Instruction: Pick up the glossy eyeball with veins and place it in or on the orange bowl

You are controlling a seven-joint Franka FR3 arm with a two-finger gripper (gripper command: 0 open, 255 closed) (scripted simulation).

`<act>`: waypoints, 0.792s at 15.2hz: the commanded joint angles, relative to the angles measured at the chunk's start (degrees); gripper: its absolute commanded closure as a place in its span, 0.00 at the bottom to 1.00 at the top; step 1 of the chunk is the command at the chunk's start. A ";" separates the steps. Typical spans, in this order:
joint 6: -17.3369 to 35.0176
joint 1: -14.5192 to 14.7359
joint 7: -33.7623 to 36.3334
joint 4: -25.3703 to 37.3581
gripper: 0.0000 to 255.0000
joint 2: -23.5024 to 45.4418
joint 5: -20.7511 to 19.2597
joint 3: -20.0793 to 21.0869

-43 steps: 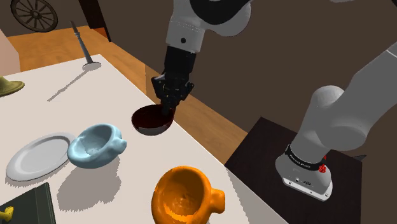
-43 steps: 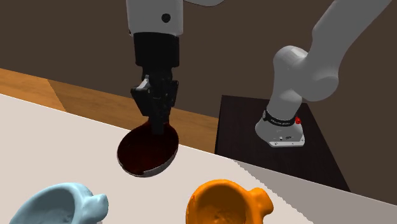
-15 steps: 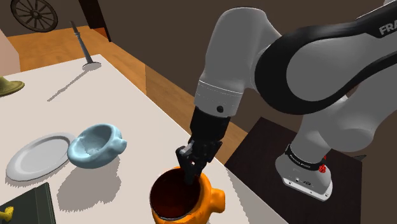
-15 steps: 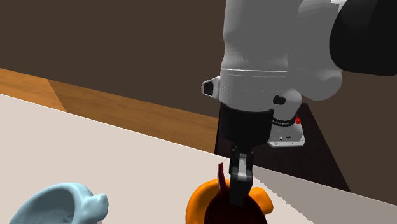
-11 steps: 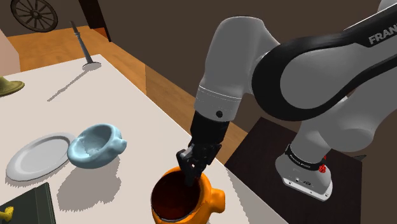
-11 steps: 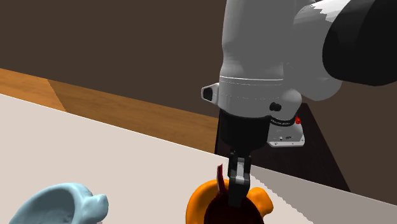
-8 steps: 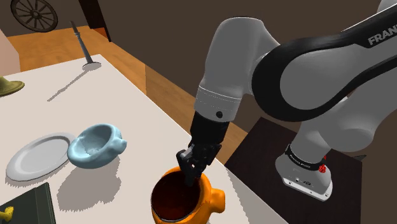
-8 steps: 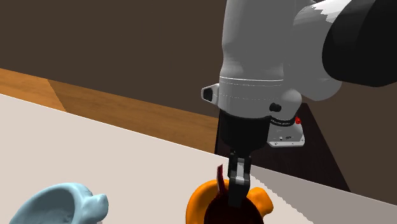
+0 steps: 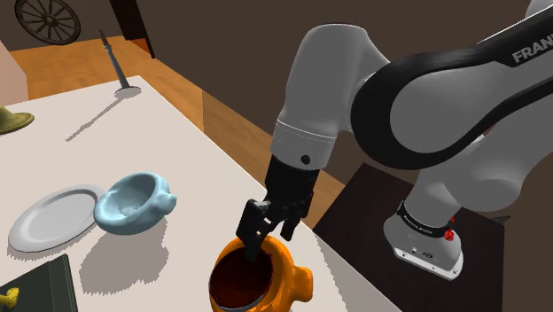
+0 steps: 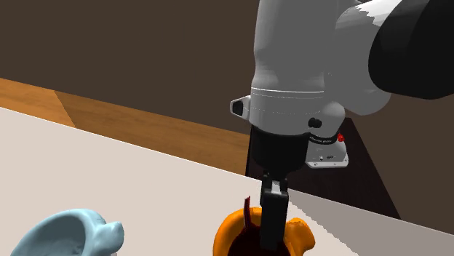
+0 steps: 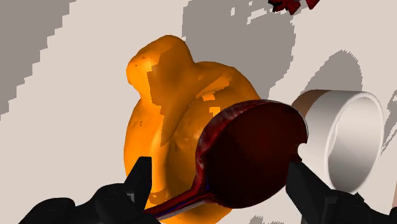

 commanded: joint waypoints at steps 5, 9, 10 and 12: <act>-8.56 -0.85 1.28 1.69 0.00 -5.96 -3.10 -4.14; -8.56 -0.84 1.28 1.69 0.00 -5.96 -3.10 -4.14; -8.56 -0.84 1.28 1.69 0.00 -5.96 -3.10 -4.14; -8.56 -0.84 1.28 1.69 0.00 -5.96 -3.10 -4.14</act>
